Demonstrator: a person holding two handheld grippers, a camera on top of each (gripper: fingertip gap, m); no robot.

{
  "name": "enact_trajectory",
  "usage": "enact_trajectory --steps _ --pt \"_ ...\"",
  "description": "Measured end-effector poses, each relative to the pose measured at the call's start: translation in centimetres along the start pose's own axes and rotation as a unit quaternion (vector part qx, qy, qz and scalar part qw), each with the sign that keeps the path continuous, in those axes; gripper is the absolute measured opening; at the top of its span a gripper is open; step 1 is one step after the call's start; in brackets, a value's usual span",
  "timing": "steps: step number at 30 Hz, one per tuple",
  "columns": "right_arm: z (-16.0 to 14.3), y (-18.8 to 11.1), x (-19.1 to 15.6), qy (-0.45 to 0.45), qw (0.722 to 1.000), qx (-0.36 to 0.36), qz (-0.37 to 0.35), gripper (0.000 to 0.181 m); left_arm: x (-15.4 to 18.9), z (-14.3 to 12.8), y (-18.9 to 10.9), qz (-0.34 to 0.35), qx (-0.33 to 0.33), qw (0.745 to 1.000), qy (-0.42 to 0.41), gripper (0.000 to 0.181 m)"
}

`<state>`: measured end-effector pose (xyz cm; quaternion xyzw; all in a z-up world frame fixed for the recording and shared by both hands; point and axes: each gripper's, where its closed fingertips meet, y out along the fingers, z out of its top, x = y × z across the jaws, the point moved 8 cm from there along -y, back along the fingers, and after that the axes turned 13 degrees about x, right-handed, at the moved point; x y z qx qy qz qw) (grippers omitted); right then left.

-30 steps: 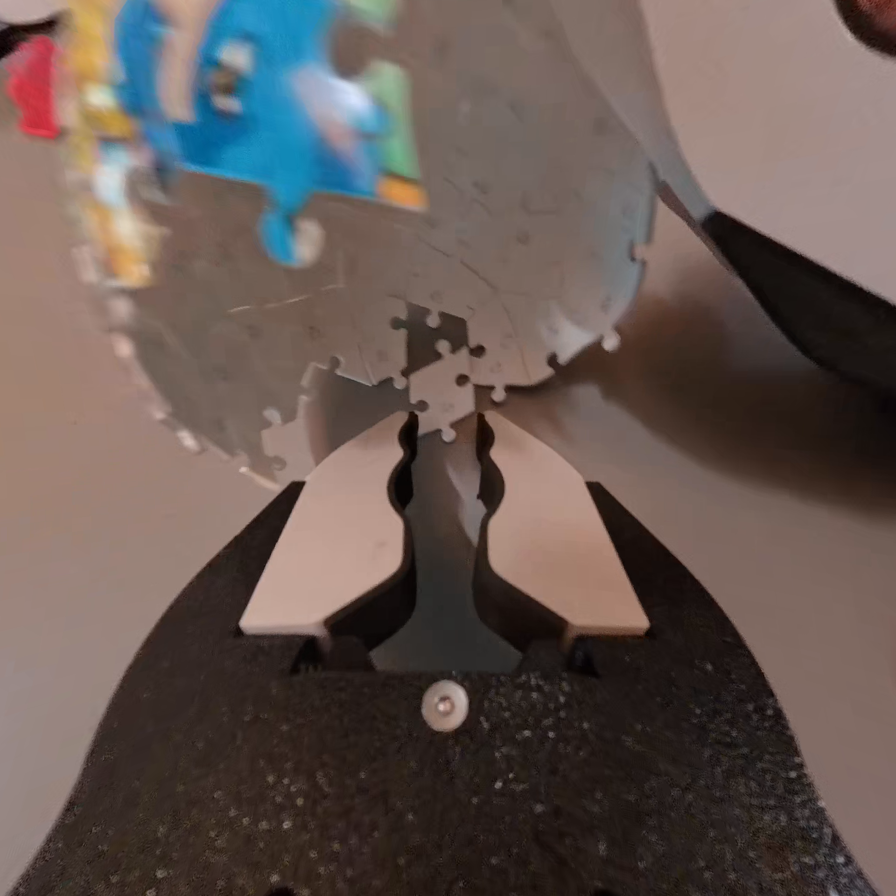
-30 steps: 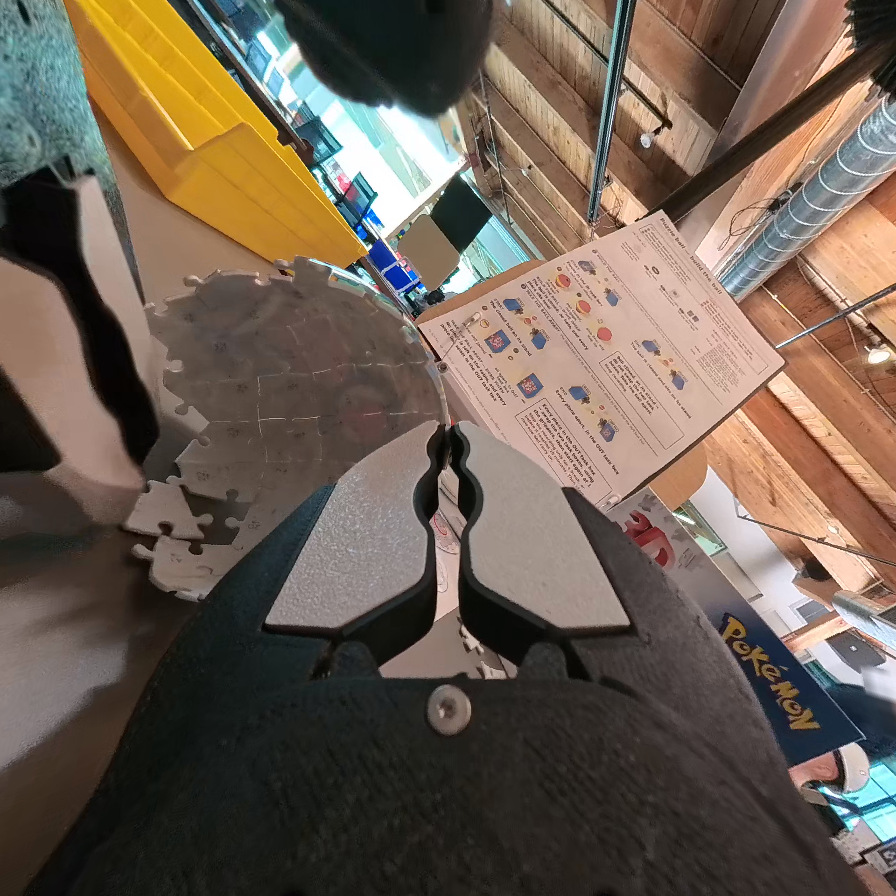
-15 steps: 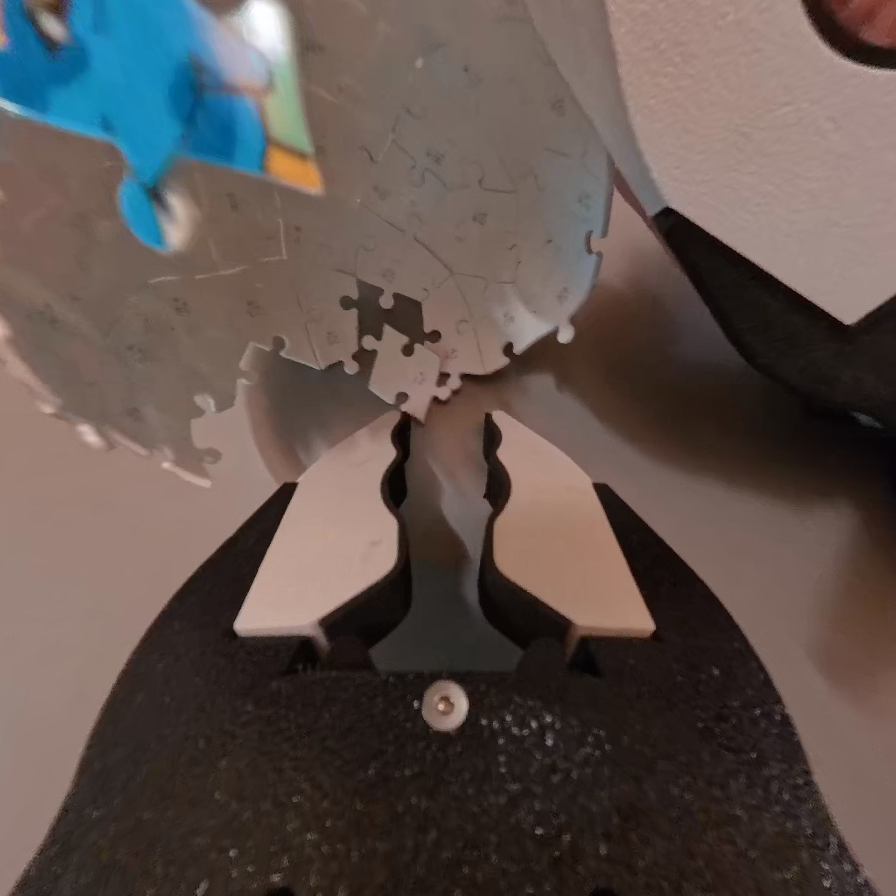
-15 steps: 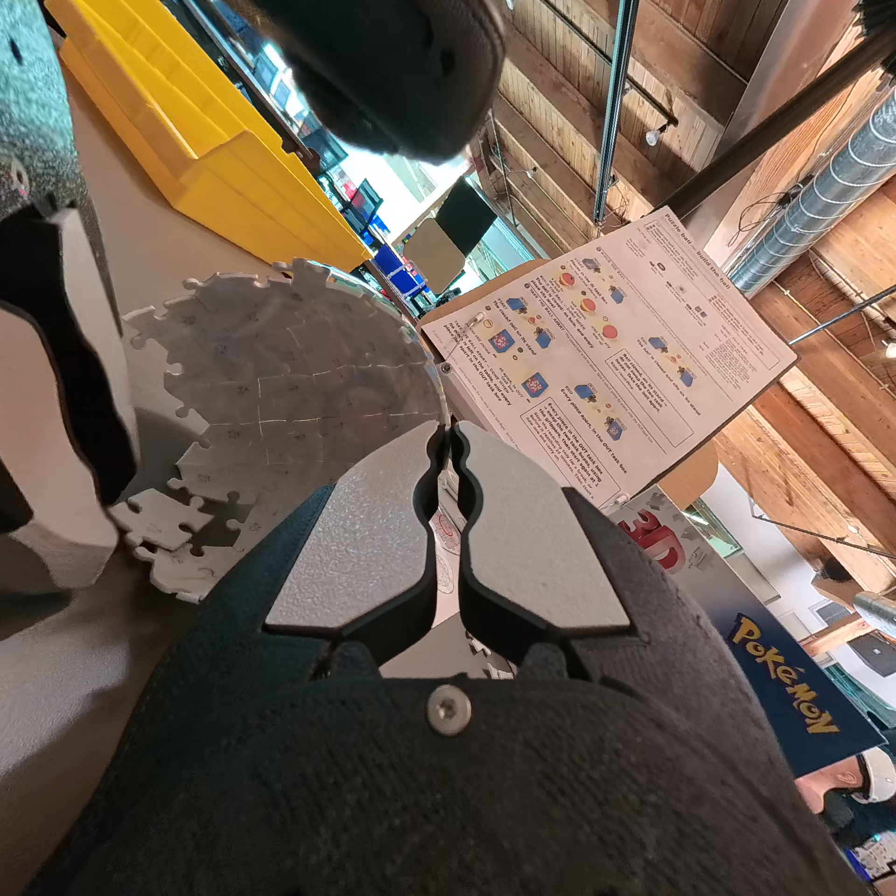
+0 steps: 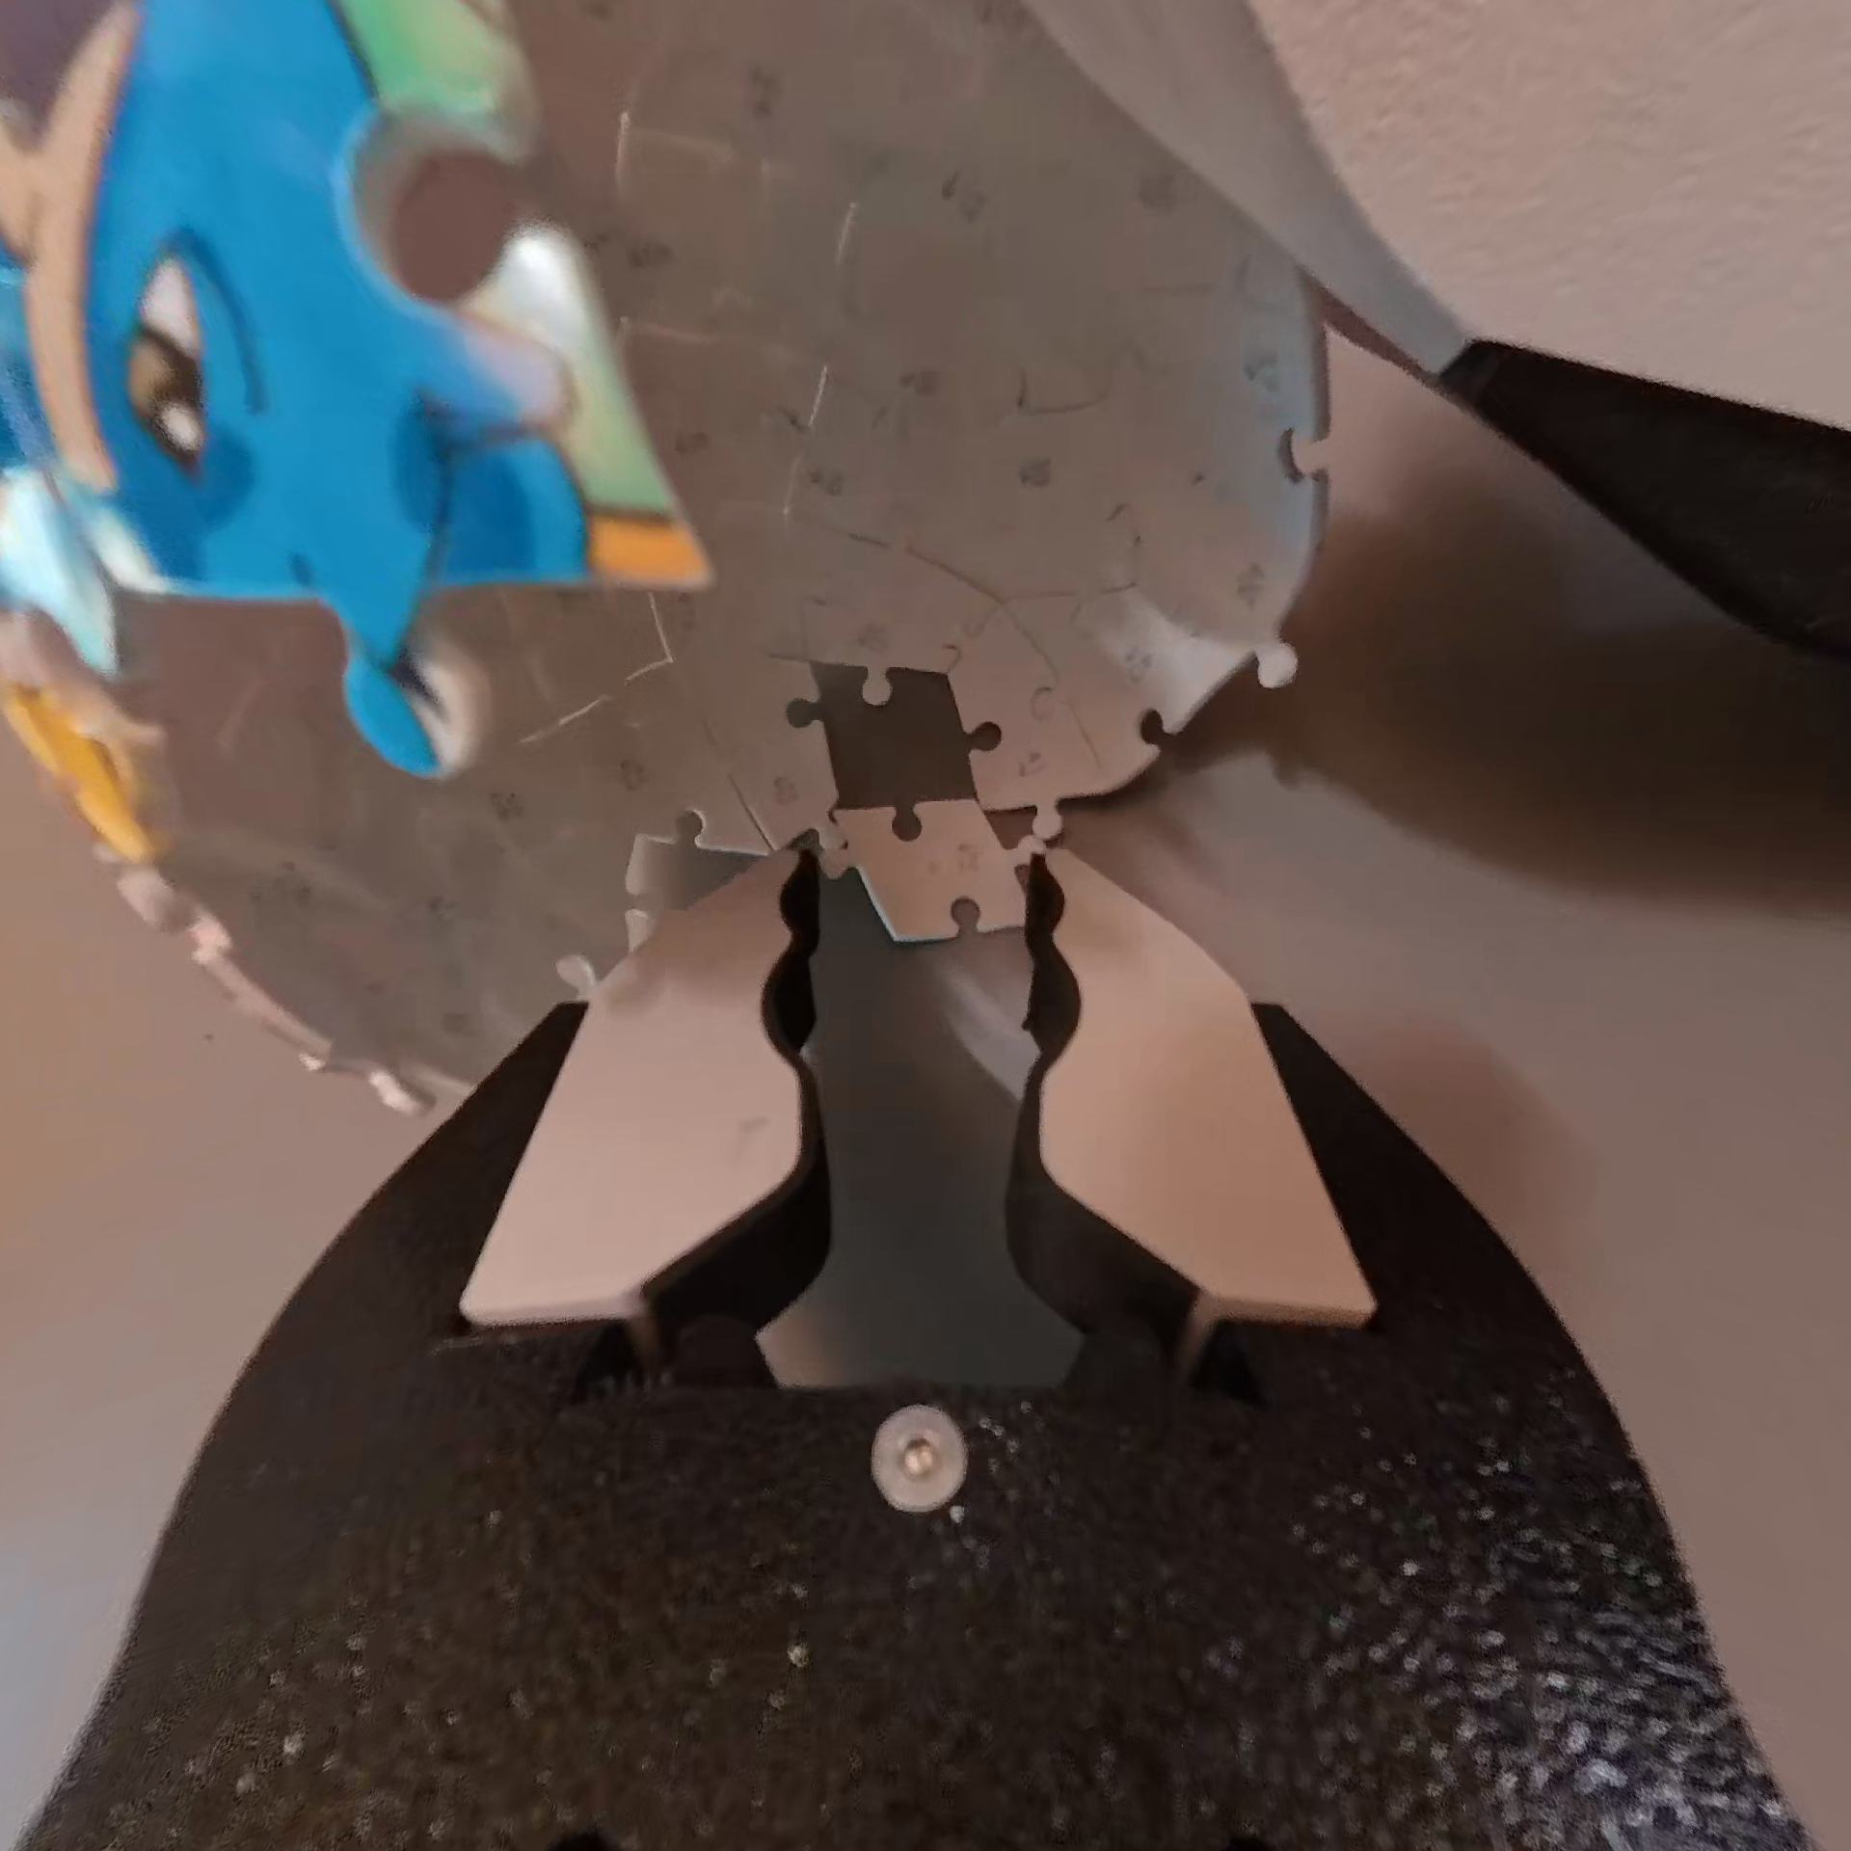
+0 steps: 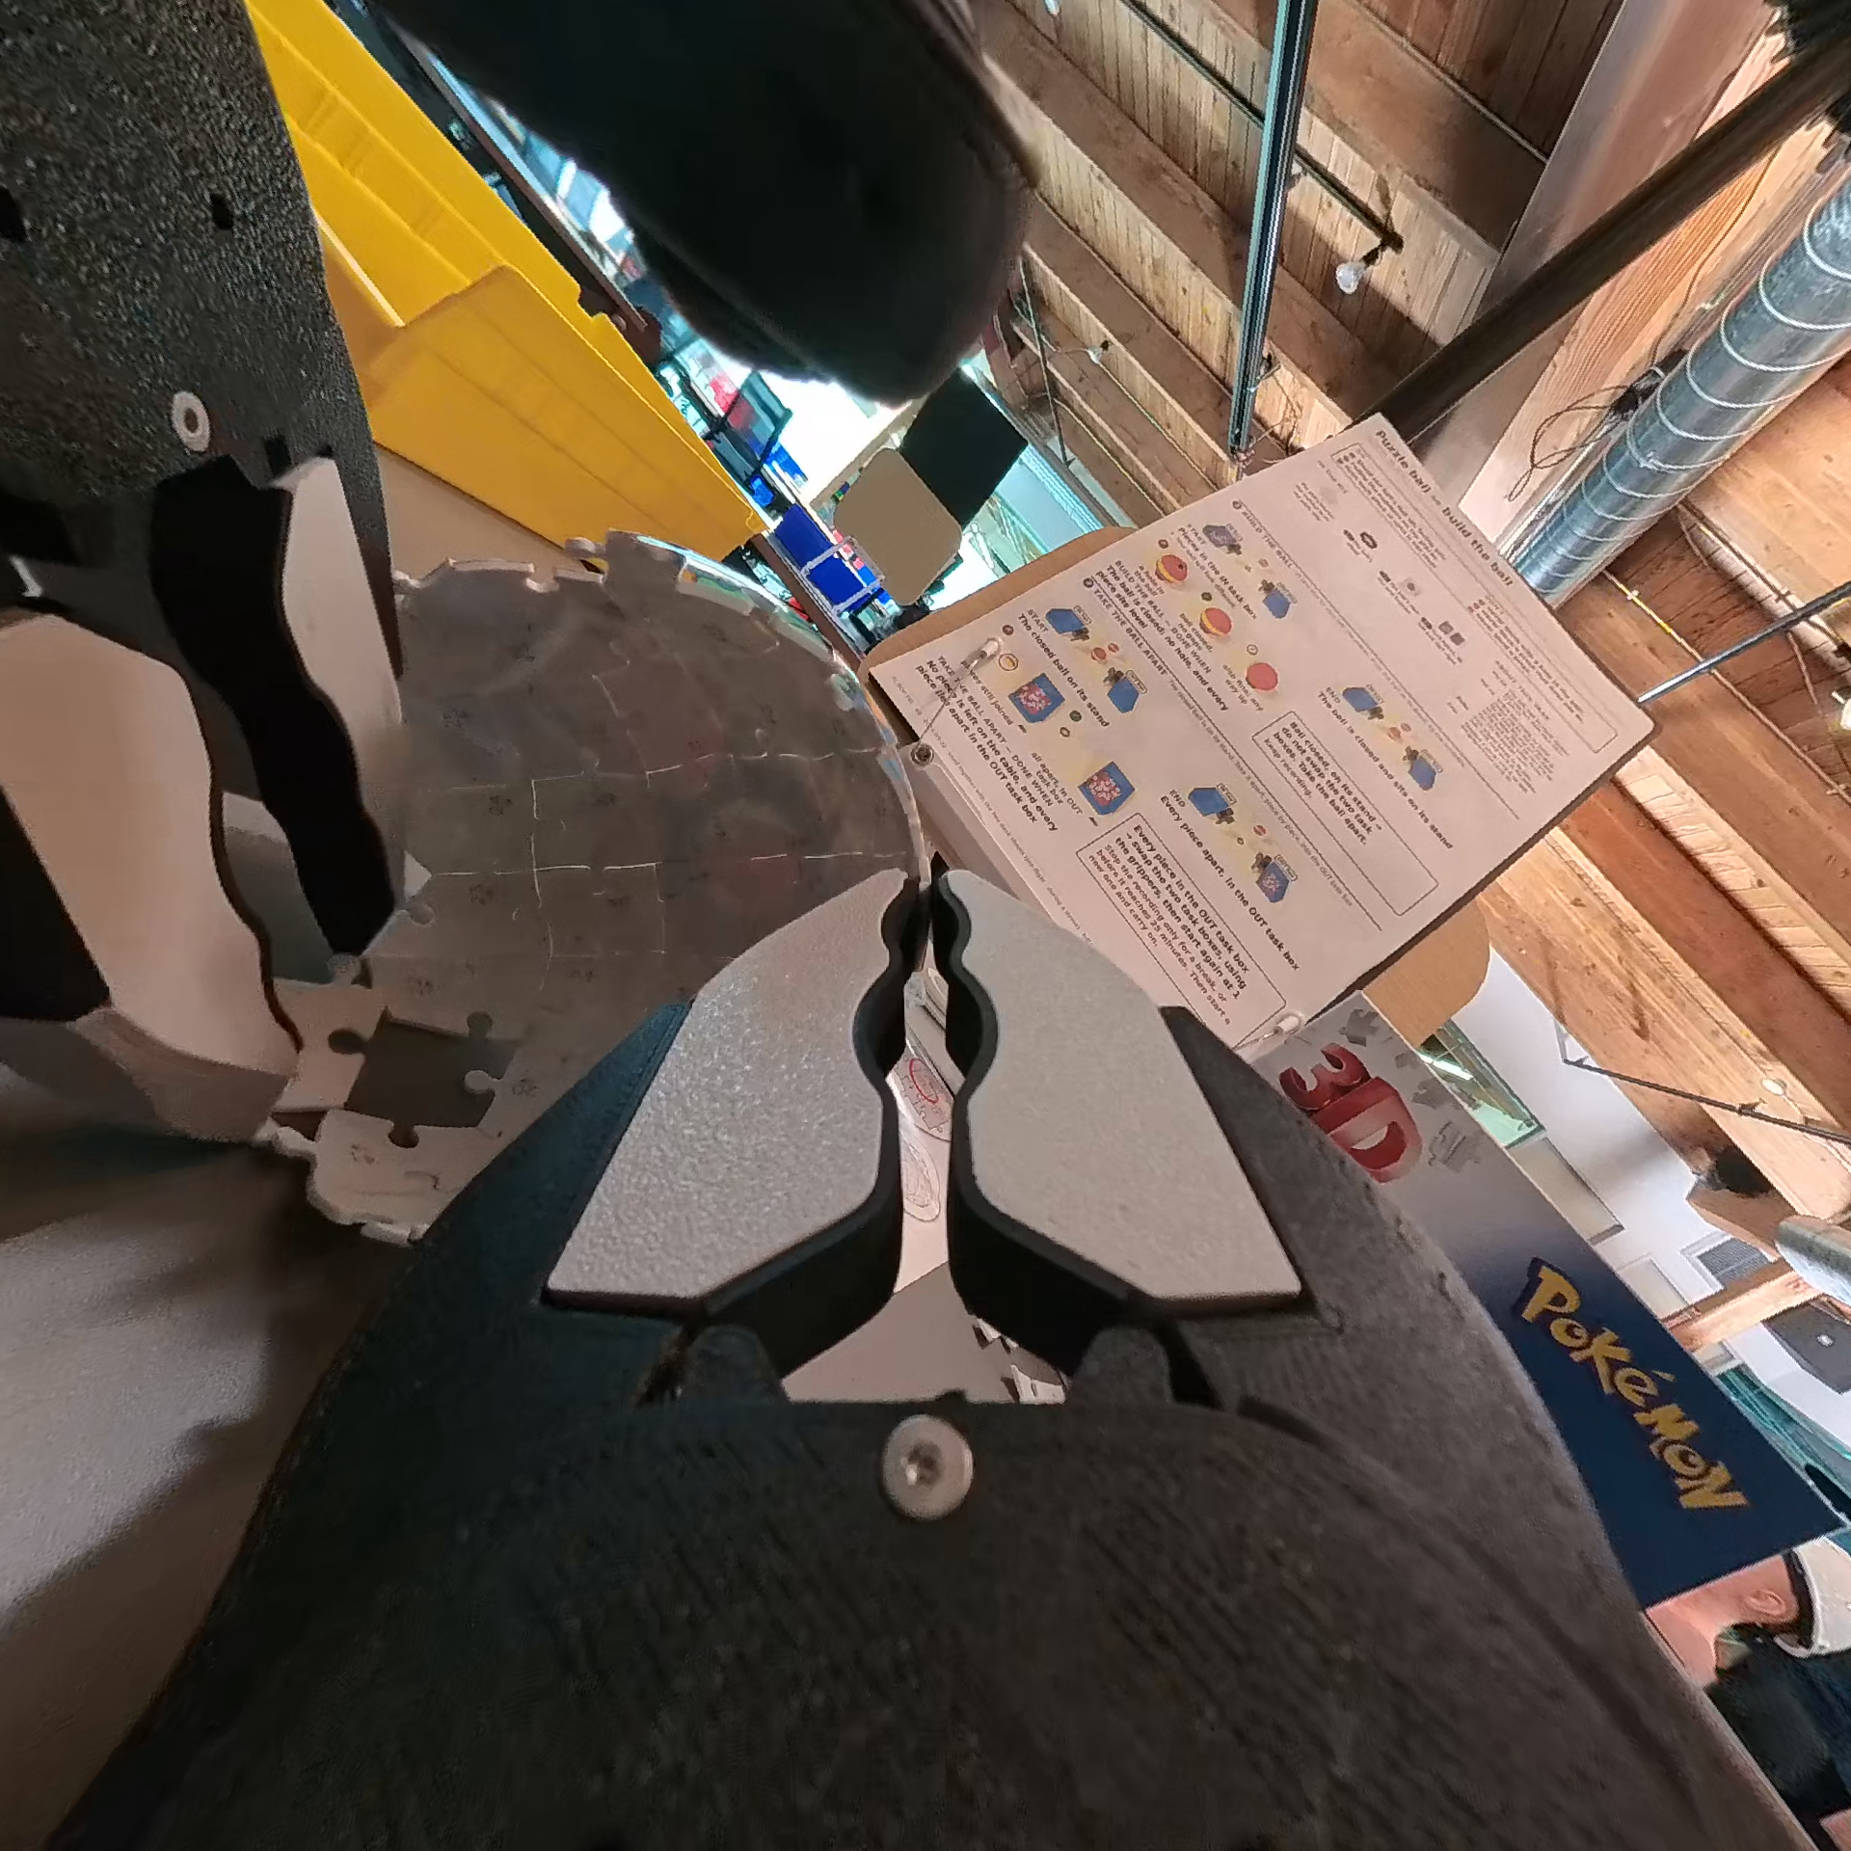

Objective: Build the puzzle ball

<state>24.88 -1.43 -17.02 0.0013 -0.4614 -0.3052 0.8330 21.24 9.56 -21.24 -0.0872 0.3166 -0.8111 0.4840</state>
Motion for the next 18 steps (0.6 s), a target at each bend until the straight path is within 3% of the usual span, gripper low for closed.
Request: enact_trajectory --steps 4,9,13,16,18 --pt "0.0 0.0 0.0 -0.002 1.0 -0.001 0.0 0.002 0.1 0.0 -0.3 0.006 -0.001 1.0 -0.022 0.05" --pt "0.0 0.0 0.0 -0.002 1.0 0.0 0.0 0.002 0.2 -0.2 -1.1 0.02 0.006 0.999 -0.049 0.041" --pt "0.1 0.0 0.0 -0.003 1.0 0.003 0.001 0.002 0.1 -0.7 -0.6 0.007 -0.001 0.998 -0.068 0.041" --pt "0.1 0.0 0.0 -0.003 1.0 0.003 0.002 0.002 0.2 -0.7 -0.4 -0.016 0.003 0.997 -0.076 0.026" --pt "0.1 0.0 0.0 -0.004 1.0 0.003 0.002 0.002 0.2 -0.7 -0.3 -0.021 0.007 0.997 -0.079 0.026"
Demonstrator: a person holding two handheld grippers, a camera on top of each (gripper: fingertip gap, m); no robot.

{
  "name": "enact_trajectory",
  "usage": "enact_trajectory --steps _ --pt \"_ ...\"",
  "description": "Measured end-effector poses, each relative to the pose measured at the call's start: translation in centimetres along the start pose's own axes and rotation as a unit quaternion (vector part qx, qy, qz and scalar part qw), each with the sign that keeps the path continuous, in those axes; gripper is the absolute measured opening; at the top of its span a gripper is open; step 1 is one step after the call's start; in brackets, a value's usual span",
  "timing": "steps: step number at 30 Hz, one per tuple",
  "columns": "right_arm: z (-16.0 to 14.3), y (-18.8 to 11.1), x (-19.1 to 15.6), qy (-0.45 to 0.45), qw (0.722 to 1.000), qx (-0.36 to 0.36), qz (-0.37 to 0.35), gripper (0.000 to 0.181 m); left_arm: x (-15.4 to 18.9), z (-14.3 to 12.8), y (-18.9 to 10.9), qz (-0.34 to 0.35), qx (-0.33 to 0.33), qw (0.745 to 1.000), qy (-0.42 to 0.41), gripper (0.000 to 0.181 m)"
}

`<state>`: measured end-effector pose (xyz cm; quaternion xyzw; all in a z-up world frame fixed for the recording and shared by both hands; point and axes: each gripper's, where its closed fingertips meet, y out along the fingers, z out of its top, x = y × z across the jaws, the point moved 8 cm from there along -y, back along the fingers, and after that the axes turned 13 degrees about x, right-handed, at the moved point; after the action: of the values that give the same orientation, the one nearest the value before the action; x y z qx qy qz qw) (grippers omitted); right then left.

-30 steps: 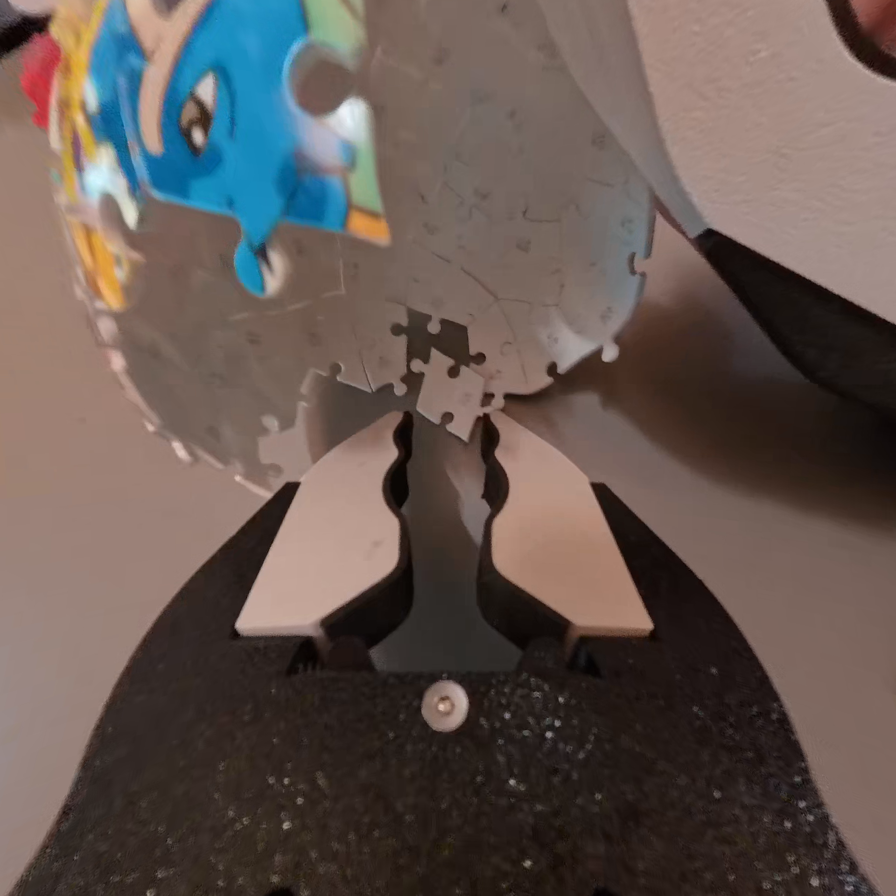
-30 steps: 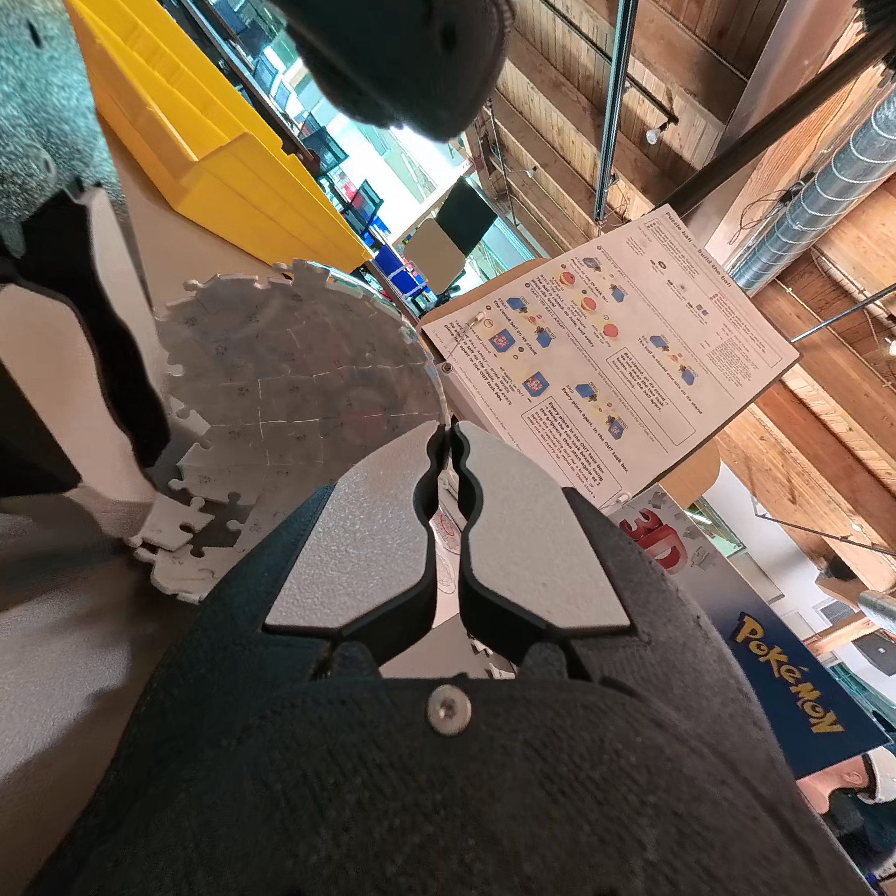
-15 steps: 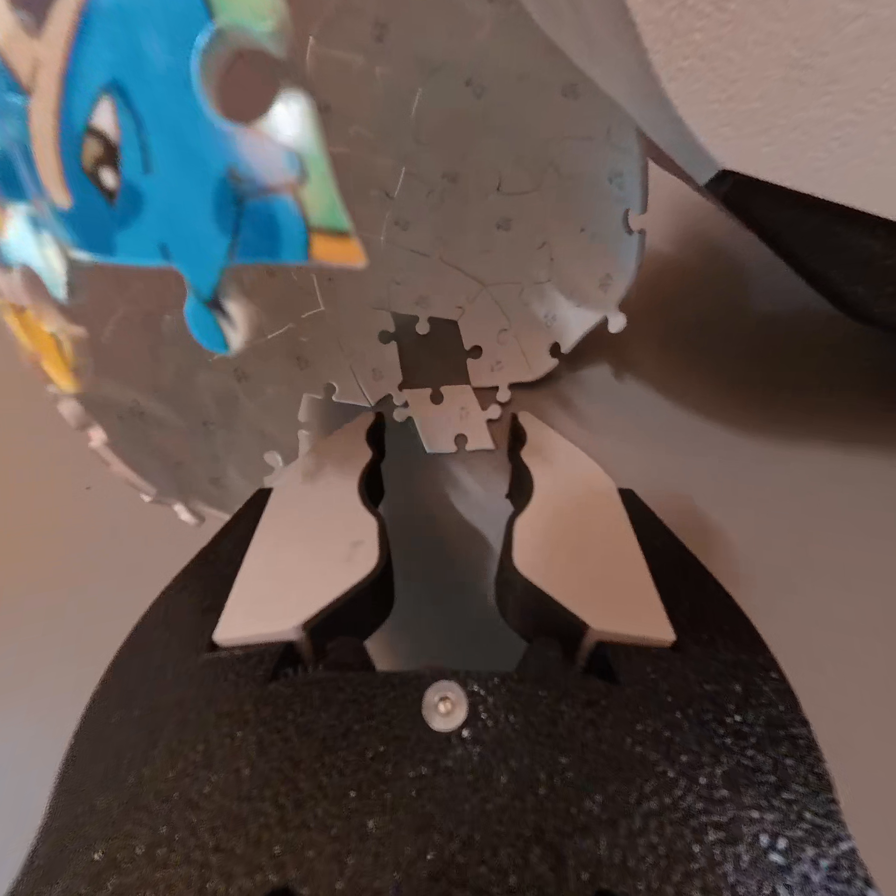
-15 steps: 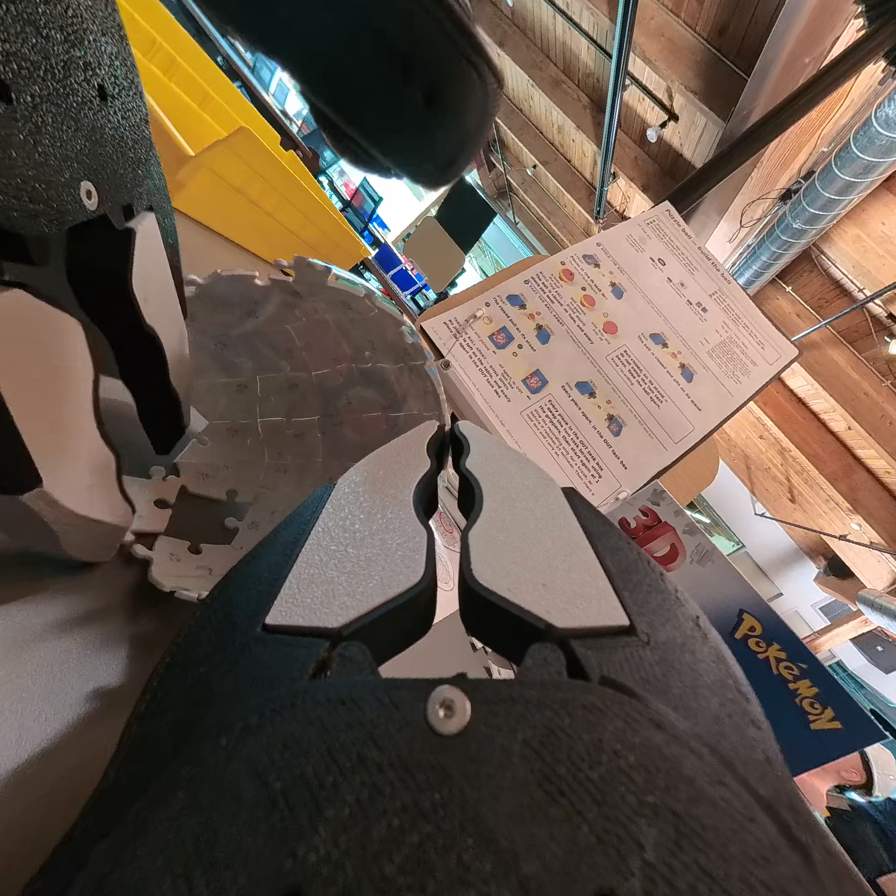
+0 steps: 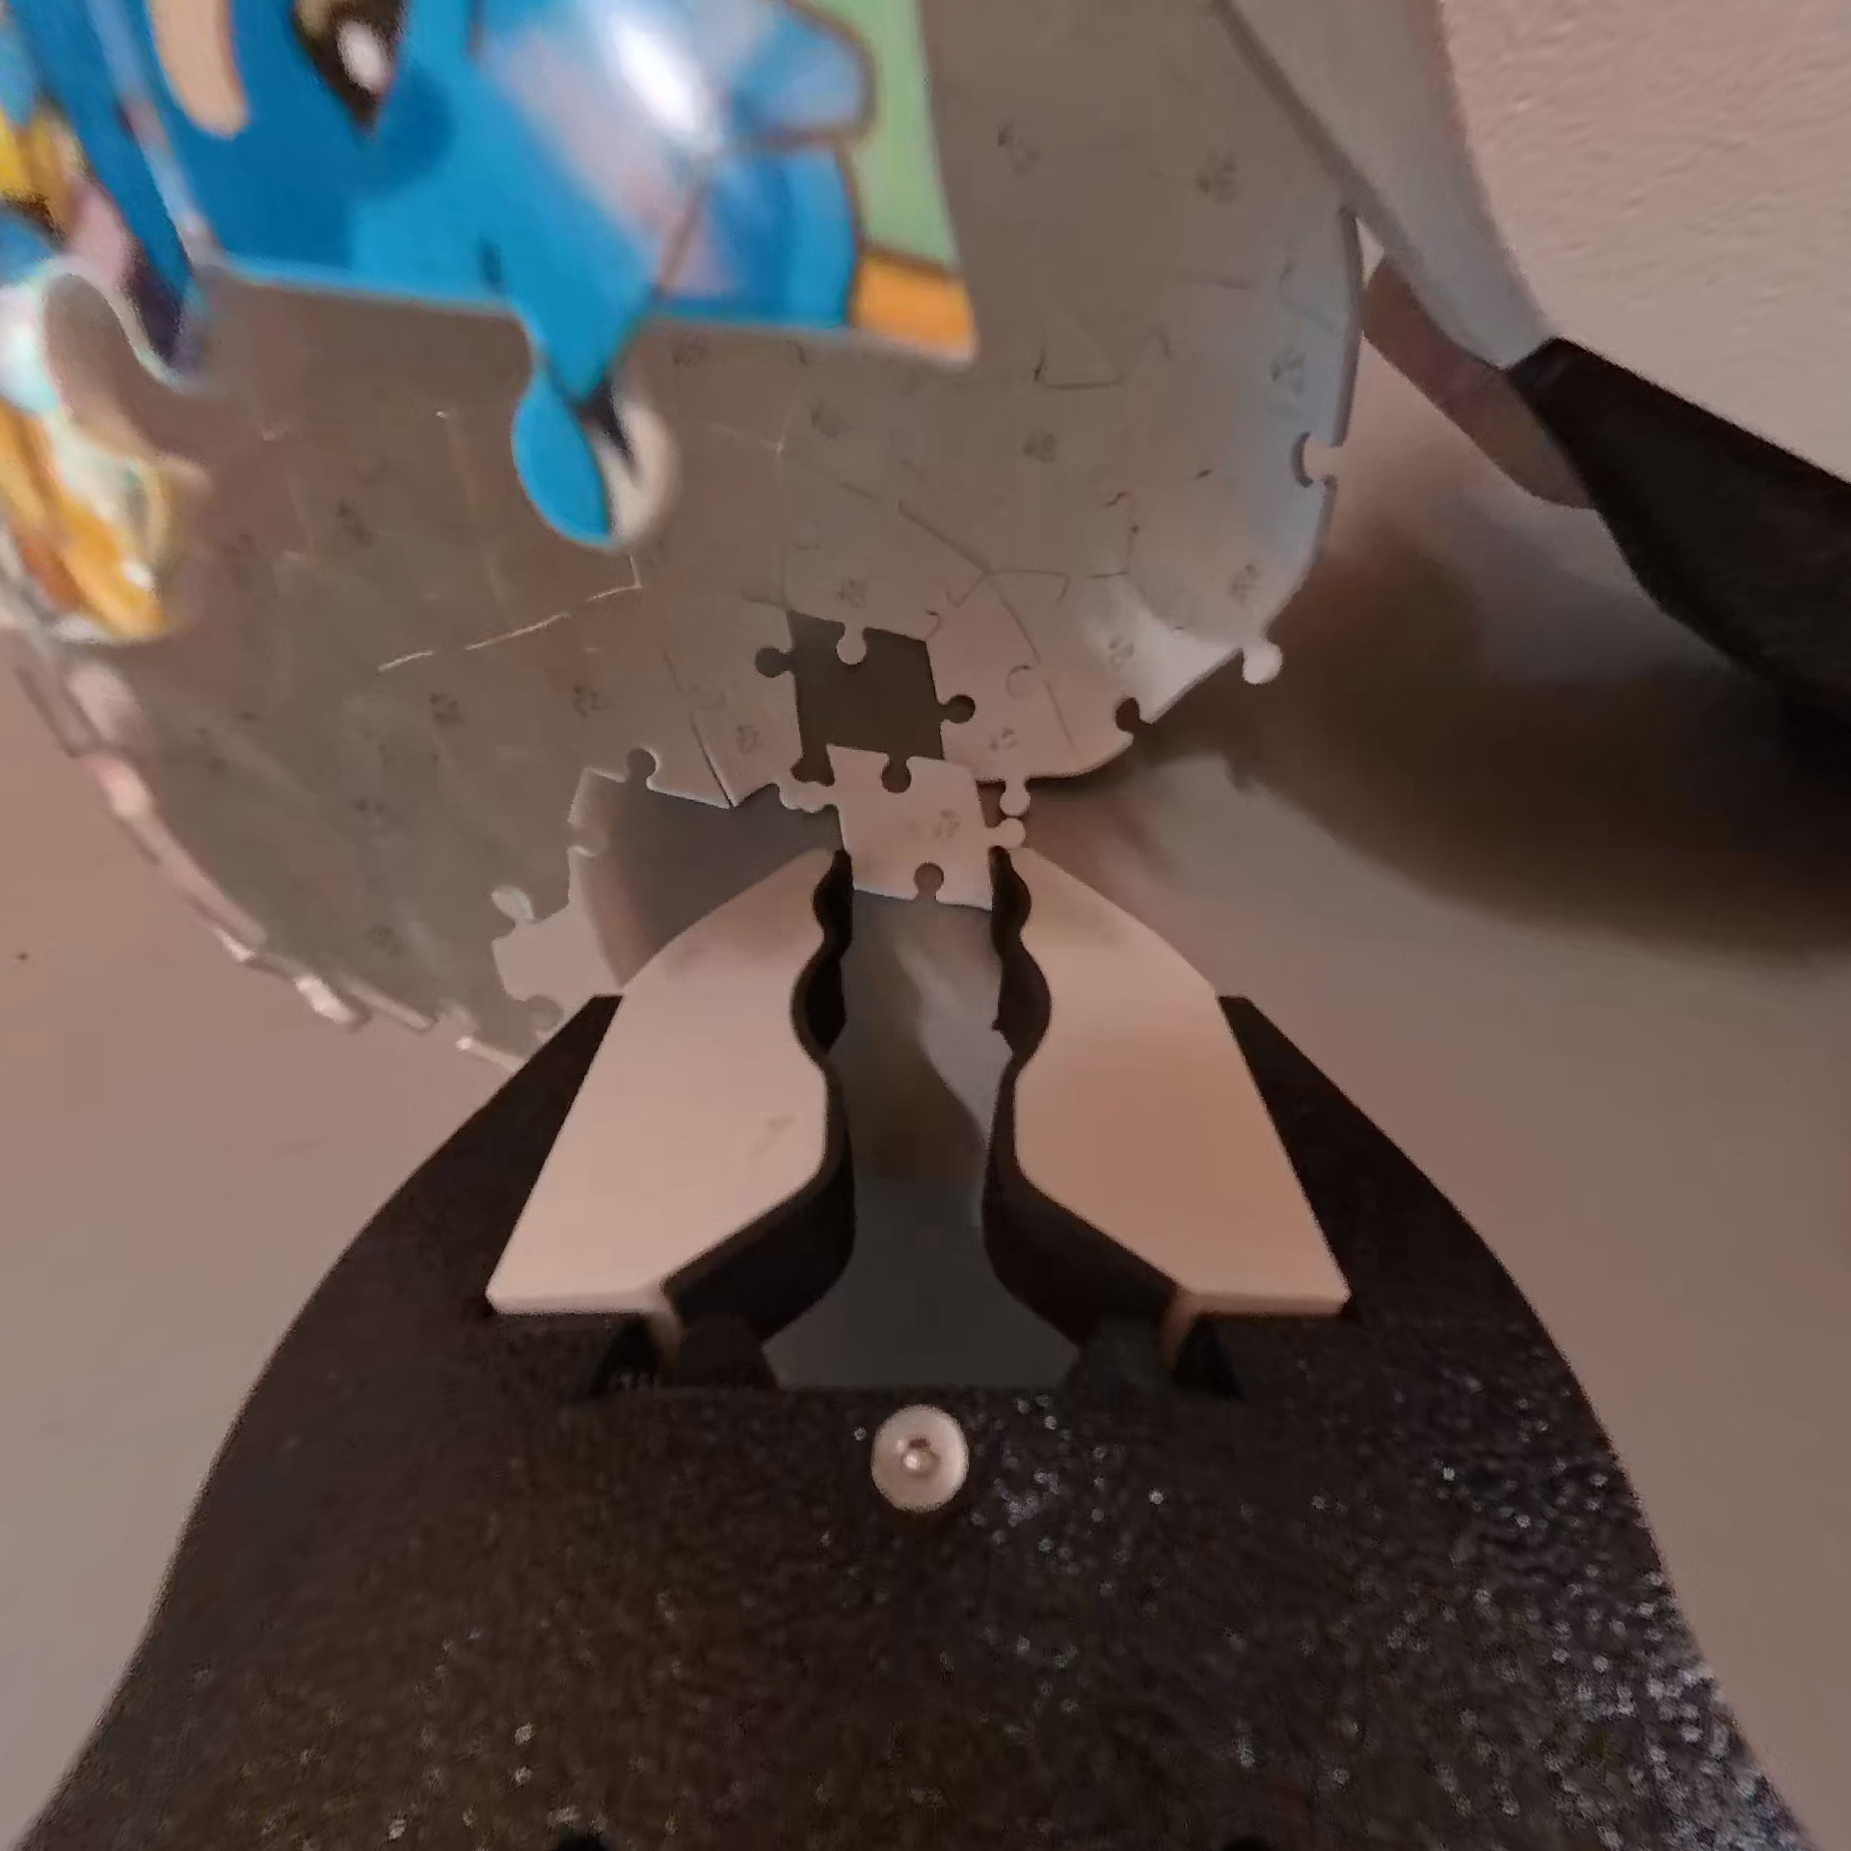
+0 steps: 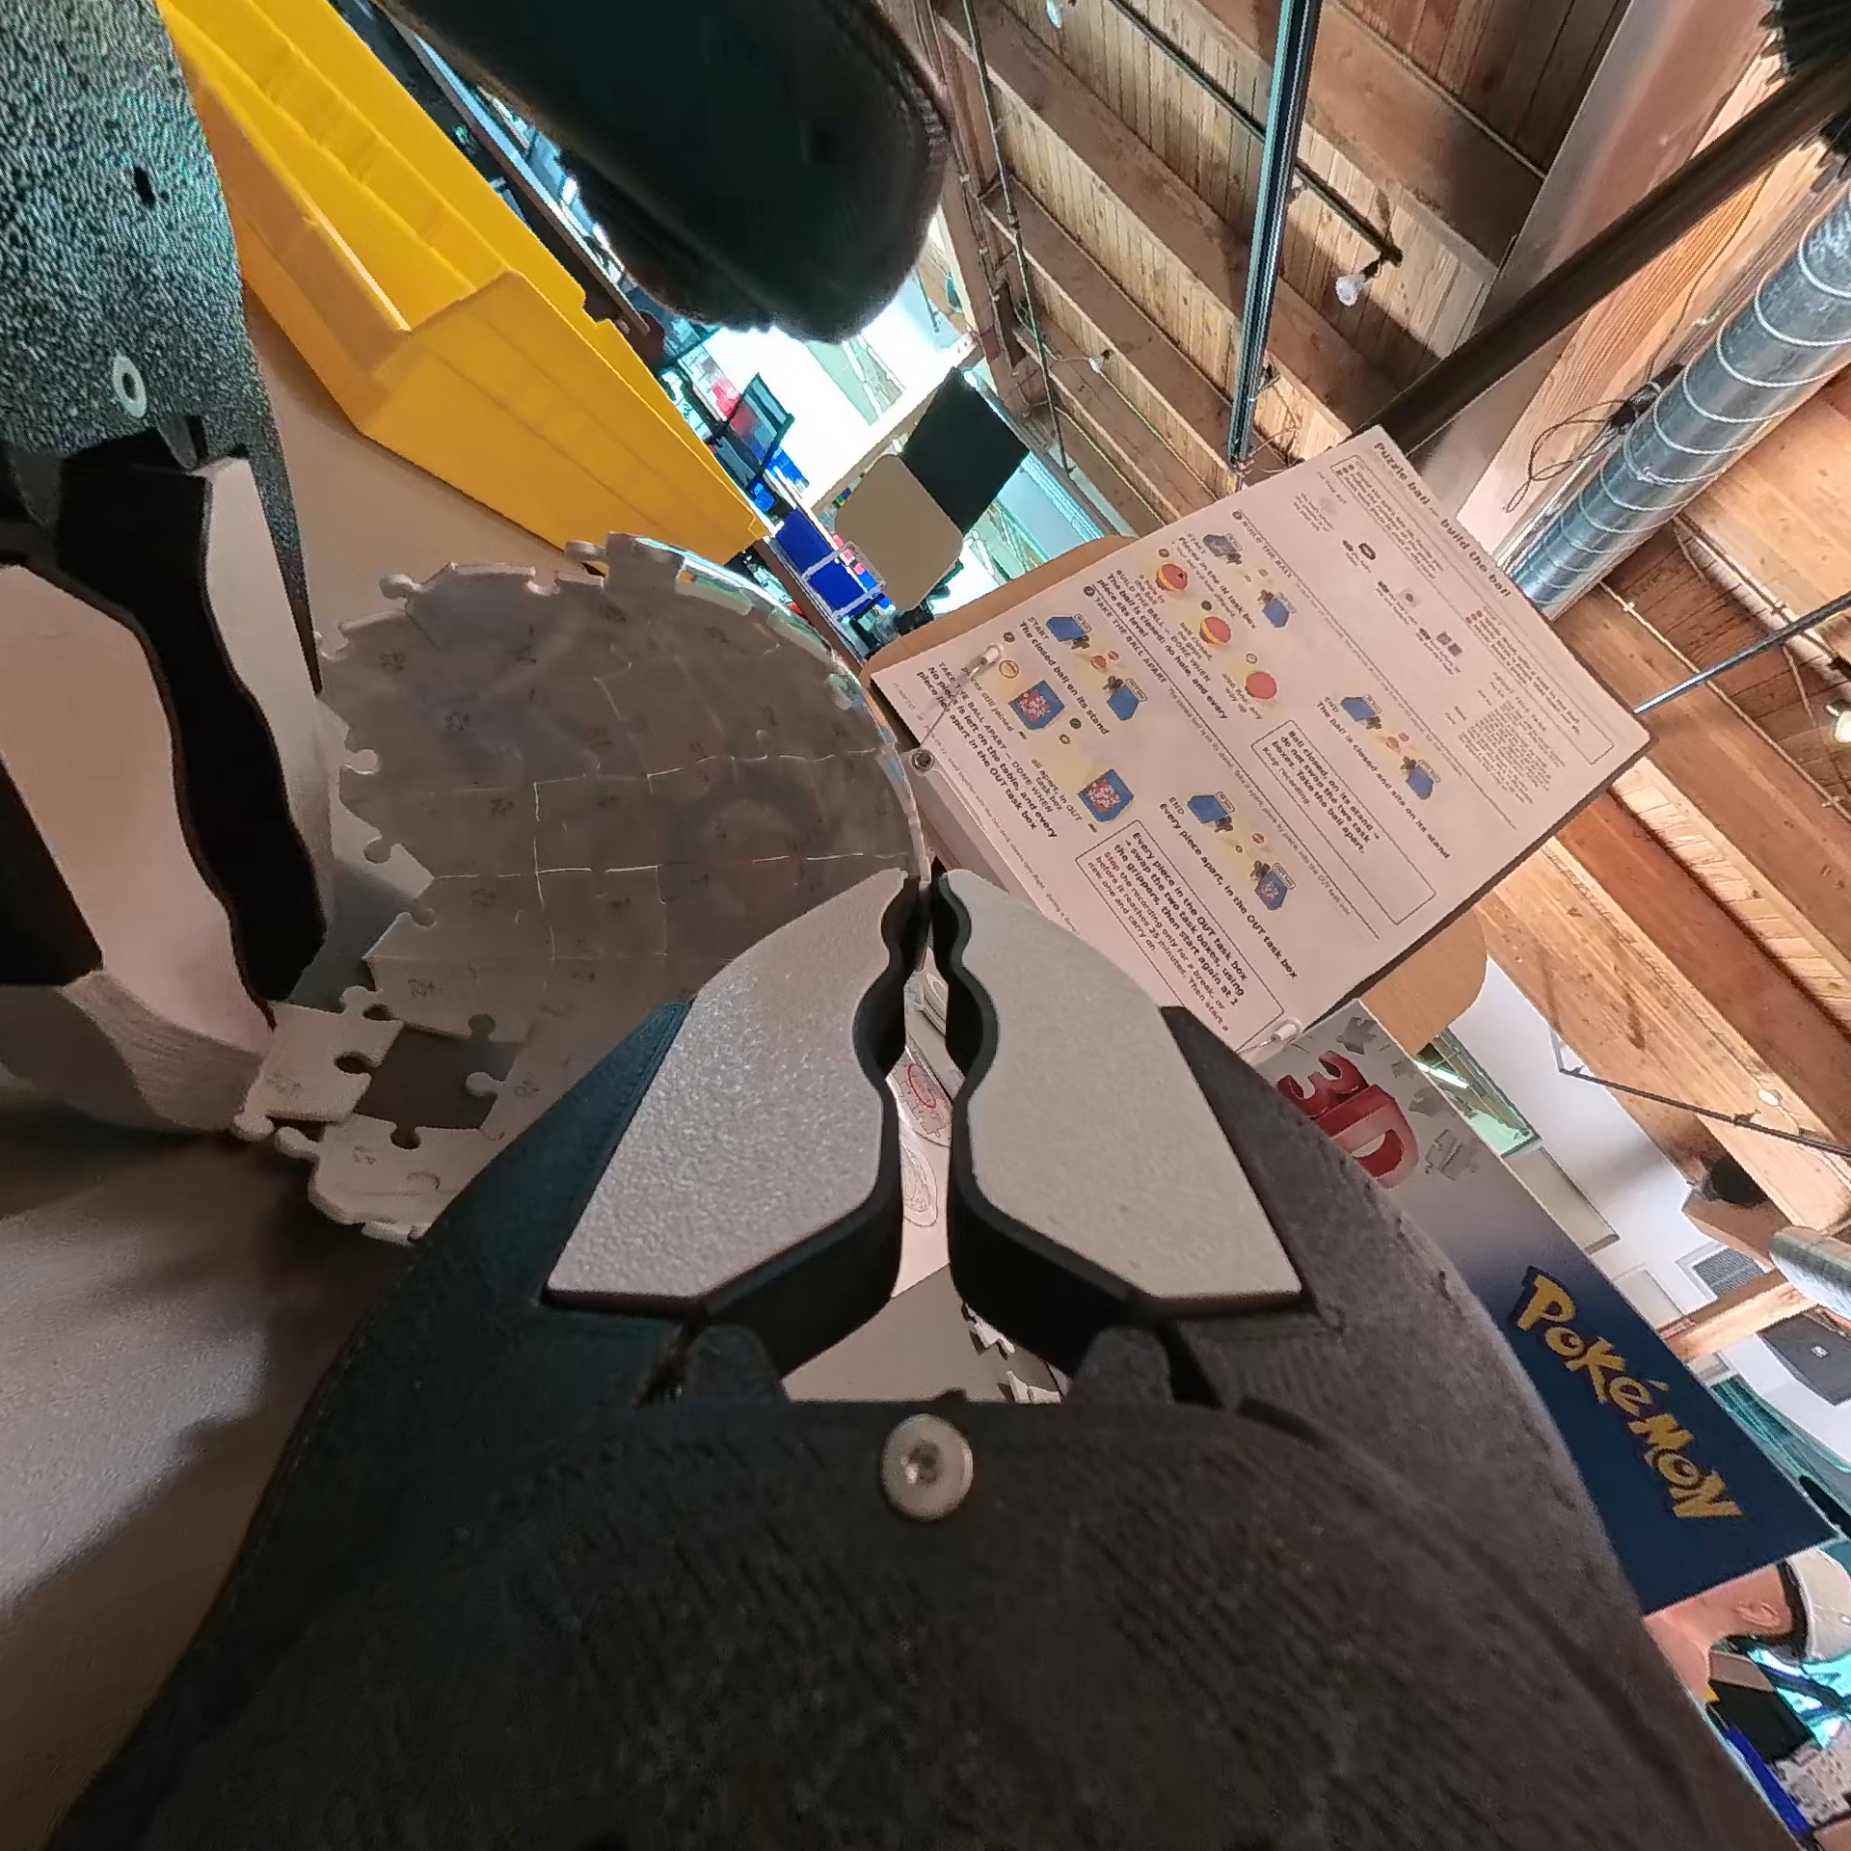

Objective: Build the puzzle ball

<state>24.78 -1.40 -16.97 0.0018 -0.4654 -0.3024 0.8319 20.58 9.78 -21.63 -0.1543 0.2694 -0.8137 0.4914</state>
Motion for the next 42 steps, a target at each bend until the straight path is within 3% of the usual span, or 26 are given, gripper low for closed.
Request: enact_trajectory --steps 11,20,31,42 --pt "0.1 0.0 0.0 -0.001 1.0 0.002 0.0 0.002 -0.3 0.9 -0.8 0.043 0.048 0.998 0.006 0.026" --pt "0.2 0.0 0.0 -0.004 1.0 0.004 0.001 0.002 -0.3 1.3 1.5 0.05 0.021 0.999 0.008 0.026" --pt "0.1 0.0 0.0 -0.004 1.0 0.003 0.0 0.002 -0.3 1.6 1.8 0.043 0.024 0.998 0.043 0.03" --pt "0.1 0.0 0.0 -0.004 1.0 0.004 0.0 0.002 -0.3 1.6 1.6 0.113 0.001 0.992 0.061 0.017"
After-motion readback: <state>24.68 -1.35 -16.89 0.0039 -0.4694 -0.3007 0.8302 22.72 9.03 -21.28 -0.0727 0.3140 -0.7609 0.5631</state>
